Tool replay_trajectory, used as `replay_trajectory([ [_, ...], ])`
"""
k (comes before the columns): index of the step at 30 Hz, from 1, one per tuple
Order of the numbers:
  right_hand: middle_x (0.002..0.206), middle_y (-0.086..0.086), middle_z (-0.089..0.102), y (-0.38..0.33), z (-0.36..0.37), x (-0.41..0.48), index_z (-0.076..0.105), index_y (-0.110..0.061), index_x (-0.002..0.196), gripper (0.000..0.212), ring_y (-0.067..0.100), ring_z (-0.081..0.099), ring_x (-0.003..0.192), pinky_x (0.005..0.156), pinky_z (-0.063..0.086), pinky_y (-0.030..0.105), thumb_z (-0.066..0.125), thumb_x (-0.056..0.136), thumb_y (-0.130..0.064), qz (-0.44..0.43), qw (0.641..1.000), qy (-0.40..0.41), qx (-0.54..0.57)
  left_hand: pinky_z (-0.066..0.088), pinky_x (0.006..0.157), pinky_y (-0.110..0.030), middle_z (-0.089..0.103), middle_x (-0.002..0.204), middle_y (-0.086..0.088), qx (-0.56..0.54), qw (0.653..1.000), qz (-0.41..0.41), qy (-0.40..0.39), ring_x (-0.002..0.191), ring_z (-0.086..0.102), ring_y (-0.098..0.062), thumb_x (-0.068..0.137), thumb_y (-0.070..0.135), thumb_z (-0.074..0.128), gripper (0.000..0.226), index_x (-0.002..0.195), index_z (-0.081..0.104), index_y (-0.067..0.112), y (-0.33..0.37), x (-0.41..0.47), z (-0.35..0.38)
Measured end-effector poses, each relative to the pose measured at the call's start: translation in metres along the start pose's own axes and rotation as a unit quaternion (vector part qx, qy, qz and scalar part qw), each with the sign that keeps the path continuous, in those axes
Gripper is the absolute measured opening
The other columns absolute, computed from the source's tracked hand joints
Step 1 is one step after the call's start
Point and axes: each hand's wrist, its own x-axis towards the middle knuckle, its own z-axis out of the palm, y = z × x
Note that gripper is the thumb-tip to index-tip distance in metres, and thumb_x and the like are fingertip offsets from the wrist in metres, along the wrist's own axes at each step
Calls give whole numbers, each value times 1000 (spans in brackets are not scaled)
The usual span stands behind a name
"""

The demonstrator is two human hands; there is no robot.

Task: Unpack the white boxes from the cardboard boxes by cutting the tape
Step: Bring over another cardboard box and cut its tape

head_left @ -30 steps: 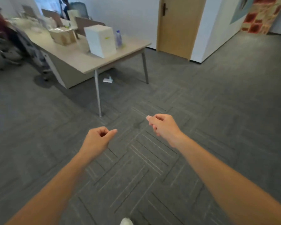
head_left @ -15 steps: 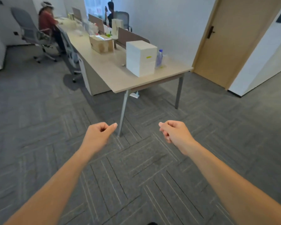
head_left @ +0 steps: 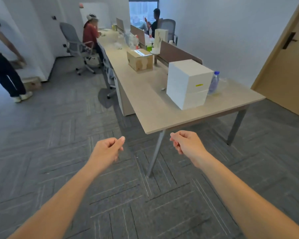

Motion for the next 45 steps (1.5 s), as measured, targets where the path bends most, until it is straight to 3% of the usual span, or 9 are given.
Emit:
replay_trajectory([
  [3, 59, 5, 51, -23, 24, 71, 67, 5, 80, 28, 14, 43, 52, 56, 37, 29, 58, 94, -17, -4, 1000, -18, -7, 43, 62, -30, 49, 54, -6, -4, 1000, -13, 20, 51, 46, -18, 99, 40, 58, 45, 67, 61, 8, 1, 60, -16],
  [8, 60, 0, 56, -53, 80, 187, 63, -12, 66, 24, 14, 46, 56, 59, 39, 29, 59, 89, -17, -14, 997, -50, -65, 44, 63, -31, 50, 55, -6, -12, 999, -14, 30, 53, 47, -18, 99, 38, 56, 45, 66, 60, 9, -8, 178, -48],
  [13, 62, 1, 57, -86, 131, 294, 63, -12, 67, 25, 16, 46, 60, 62, 39, 34, 60, 90, -20, 0, 997, -23, -74, 46, 63, -25, 51, 57, -7, -39, 999, 7, 6, 54, 48, -17, 102, 43, 48, 49, 70, 63, 8, -11, 310, -87],
  [21, 60, -1, 56, -141, 181, 448, 61, -12, 67, 26, 15, 44, 56, 61, 39, 31, 60, 92, -20, 24, 998, 16, -60, 48, 70, -26, 54, 59, -5, 14, 998, 33, -55, 55, 52, -12, 102, 45, 47, 49, 78, 67, 7, 7, 493, -134],
  [28, 62, -1, 54, -164, 230, 616, 64, -11, 74, 24, 12, 41, 51, 50, 33, 26, 59, 95, -22, 39, 998, 39, 2, 45, 58, -13, 58, 62, 1, 94, 988, 58, -111, 49, 51, -2, 102, 41, 49, 41, 86, 73, 11, 7, 665, -164],
  [32, 60, -3, 51, -191, 248, 718, 63, -12, 73, 28, 10, 40, 47, 48, 30, 24, 57, 96, -27, 49, 997, 49, 35, 46, 65, -20, 62, 62, 6, 156, 976, 75, -130, 51, 54, 2, 101, 43, 51, 36, 86, 73, 19, 15, 767, -179],
  [36, 59, 0, 46, -223, 269, 808, 61, -10, 75, 29, 11, 38, 48, 47, 29, 26, 60, 97, -29, 49, 996, 48, 55, 48, 64, -26, 63, 61, -4, 193, 970, 76, -124, 50, 55, -2, 98, 50, 53, 41, 75, 69, 20, 21, 859, -198],
  [40, 61, 1, 42, -251, 300, 889, 60, -9, 79, 25, 12, 34, 49, 48, 27, 26, 60, 96, -28, 57, 997, 42, 42, 46, 60, -25, 53, 51, 6, 201, 965, 86, -147, 52, 53, -9, 90, 56, 61, 48, 68, 62, 13, 16, 949, -225],
  [45, 60, -1, 41, -278, 342, 984, 58, -11, 74, 27, 12, 34, 48, 48, 28, 25, 63, 94, -30, 58, 995, 83, 28, 41, 56, -28, 52, 58, 0, 187, 957, 115, -191, 50, 44, -11, 87, 50, 69, 48, 76, 64, 3, 4, 1075, -256],
])
